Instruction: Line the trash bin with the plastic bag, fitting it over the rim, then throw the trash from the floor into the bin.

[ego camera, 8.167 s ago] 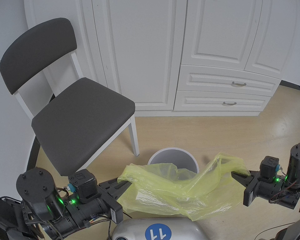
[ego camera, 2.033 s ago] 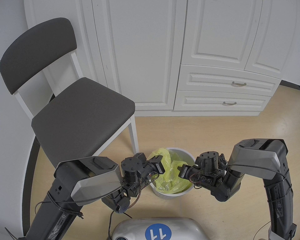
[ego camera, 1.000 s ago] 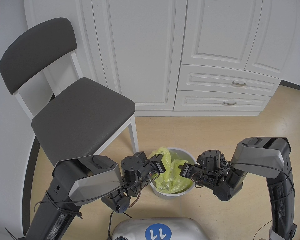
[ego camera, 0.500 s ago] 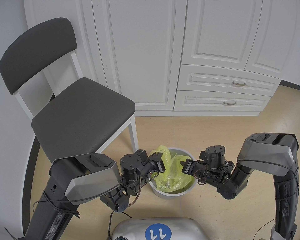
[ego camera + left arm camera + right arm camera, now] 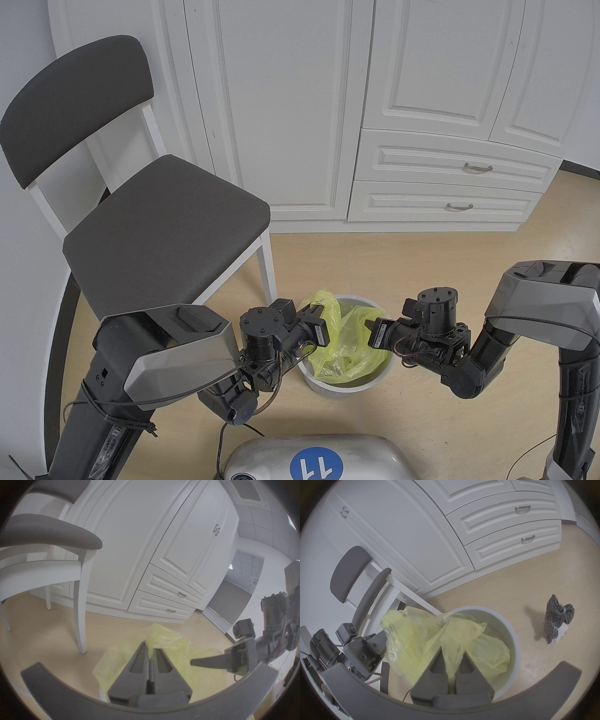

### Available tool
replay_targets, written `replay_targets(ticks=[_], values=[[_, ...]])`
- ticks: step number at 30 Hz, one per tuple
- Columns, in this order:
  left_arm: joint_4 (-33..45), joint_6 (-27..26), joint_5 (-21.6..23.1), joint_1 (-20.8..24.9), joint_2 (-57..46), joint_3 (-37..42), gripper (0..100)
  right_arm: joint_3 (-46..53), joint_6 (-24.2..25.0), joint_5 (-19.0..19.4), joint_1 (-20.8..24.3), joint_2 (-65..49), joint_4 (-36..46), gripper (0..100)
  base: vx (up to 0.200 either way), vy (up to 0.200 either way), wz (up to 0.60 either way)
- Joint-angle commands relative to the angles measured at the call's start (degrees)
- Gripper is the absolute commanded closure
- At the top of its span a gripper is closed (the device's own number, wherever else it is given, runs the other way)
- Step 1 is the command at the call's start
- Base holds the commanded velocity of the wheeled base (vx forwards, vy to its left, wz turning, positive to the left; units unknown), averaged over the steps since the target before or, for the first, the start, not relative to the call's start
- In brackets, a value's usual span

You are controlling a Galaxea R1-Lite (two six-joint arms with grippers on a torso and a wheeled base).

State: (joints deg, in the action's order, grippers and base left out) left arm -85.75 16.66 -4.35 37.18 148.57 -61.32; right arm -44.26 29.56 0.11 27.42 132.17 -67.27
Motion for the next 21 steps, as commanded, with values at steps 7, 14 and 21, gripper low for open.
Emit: replay_targets(ticks=[7,14,21], values=[[0.41,-0.58,-0.22,0.44,-1.7,1.55,100,2.69,-3.28,-0.2,0.62,-3.41,0.3,100,0.0,0.0,0.0],[1.64,-0.84,-0.31,0.79,-2.49,1.99,100,4.01,-7.15,-1.08,0.62,-3.59,0.3,100,0.0,0.0,0.0],[1.99,-3.13,-1.36,0.88,-2.67,2.26,100,5.06,-11.9,-4.86,1.24,-4.38,0.21,100,0.0,0.0,0.0]])
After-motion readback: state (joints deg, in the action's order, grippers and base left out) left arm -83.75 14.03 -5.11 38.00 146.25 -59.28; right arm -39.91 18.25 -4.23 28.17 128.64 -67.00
